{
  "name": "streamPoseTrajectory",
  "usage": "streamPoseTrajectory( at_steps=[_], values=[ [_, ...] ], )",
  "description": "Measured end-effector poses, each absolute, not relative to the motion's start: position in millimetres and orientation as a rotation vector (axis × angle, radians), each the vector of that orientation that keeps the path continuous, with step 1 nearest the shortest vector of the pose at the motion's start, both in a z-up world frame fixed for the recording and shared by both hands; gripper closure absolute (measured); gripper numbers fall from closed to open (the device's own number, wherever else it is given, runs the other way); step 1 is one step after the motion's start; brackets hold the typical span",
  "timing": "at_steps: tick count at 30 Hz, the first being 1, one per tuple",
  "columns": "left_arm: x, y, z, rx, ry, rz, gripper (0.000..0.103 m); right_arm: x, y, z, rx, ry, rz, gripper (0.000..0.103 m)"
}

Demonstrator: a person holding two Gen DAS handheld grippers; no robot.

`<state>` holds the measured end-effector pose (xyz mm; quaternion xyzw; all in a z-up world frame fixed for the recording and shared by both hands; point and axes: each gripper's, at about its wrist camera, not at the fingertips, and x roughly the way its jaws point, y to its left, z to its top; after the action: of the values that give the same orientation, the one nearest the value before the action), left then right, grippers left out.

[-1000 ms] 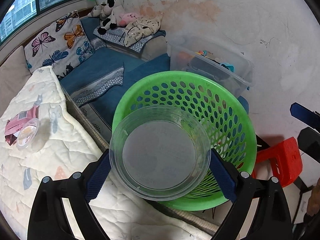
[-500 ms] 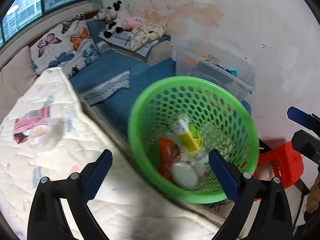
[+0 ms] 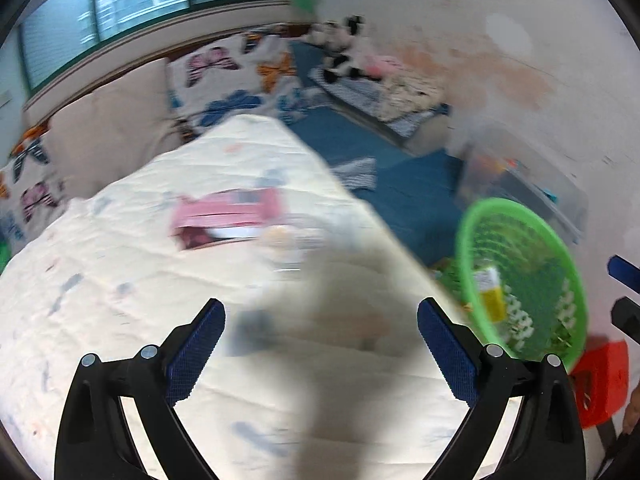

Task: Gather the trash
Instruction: 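Grasp the jelly cup with right gripper while left grasps the pink wrapper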

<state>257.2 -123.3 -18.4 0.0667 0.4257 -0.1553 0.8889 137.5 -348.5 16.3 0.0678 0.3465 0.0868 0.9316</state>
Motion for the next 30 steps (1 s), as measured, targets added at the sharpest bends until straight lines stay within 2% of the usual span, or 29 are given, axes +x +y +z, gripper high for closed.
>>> streamPoseTrajectory(
  at_steps=[14, 30],
  values=[
    [301.2, -17.2, -19.7, 0.023, 0.898, -0.039, 0.009, 222.0, -248.4, -5.6, 0.030, 0.779, 0.326, 0.019],
    [333.2, 25.7, -21.2, 0.007, 0.882, 0.040, 0.009, 308.7, -183.3, -55.3, -0.028, 0.873, 0.358, 0.019]
  ],
)
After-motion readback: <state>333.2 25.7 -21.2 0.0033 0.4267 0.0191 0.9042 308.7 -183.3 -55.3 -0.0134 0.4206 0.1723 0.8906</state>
